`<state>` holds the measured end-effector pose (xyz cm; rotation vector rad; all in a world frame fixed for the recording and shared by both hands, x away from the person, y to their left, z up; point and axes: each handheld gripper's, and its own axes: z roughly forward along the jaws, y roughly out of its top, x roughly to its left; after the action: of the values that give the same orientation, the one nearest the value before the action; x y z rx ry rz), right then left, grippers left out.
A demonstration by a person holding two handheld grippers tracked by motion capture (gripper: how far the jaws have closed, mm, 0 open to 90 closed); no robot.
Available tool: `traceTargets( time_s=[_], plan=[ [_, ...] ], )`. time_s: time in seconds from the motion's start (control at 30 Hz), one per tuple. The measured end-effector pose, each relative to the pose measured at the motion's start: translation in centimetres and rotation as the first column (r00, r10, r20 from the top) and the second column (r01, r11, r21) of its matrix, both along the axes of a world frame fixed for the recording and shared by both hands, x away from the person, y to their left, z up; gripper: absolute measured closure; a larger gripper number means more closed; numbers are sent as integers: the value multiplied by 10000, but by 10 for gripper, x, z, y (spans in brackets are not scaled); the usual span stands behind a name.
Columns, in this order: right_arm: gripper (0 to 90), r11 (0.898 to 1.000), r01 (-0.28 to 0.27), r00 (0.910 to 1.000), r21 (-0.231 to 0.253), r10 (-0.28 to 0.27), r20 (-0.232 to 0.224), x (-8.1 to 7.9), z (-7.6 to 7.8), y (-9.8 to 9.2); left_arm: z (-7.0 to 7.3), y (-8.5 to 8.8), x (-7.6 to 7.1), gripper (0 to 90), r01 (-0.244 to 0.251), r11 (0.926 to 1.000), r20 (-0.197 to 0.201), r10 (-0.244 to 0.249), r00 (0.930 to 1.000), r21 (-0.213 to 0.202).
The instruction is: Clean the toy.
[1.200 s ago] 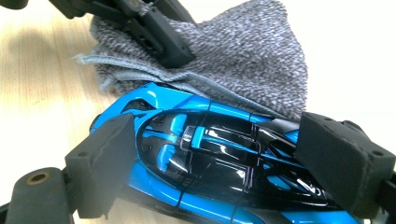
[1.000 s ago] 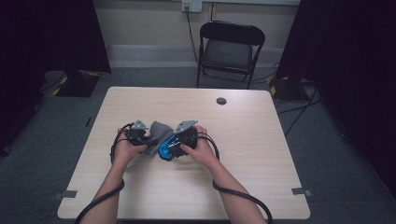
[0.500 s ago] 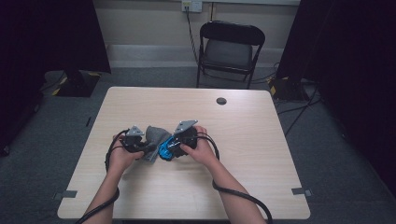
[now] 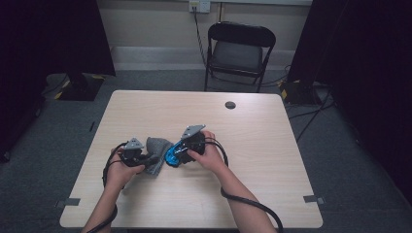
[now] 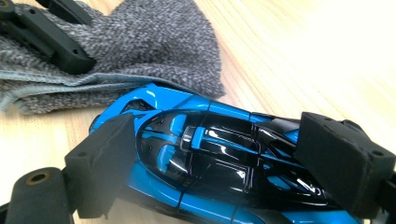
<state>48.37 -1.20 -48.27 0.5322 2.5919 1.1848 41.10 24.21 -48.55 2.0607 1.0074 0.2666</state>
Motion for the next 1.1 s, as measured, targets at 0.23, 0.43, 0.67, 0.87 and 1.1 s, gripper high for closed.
traceTargets(
  time_s=[0.23,0.43,0.67,0.87,1.1],
  plan=[
    [116,10000,-4,10000,-16,4,-5,0,0,0,-1,5,-11,760,11,9998,-82,-13,10000,-183],
    [115,10000,4,10000,61,-4,37,0,-1,0,3,7,-17,759,68,10000,-192,-67,9998,65],
    [115,9999,8,10000,110,-9,70,-1,-1,-1,12,18,-25,759,-25,10000,-358,23,9994,-59],
    [115,9999,25,9999,169,-27,121,-1,-2,-2,25,27,-28,756,-386,9992,129,387,9992,-114],
    [115,9999,22,9999,159,-24,126,-1,-2,-1,35,31,-23,756,-551,9983,348,558,9978,-198]
  ],
)
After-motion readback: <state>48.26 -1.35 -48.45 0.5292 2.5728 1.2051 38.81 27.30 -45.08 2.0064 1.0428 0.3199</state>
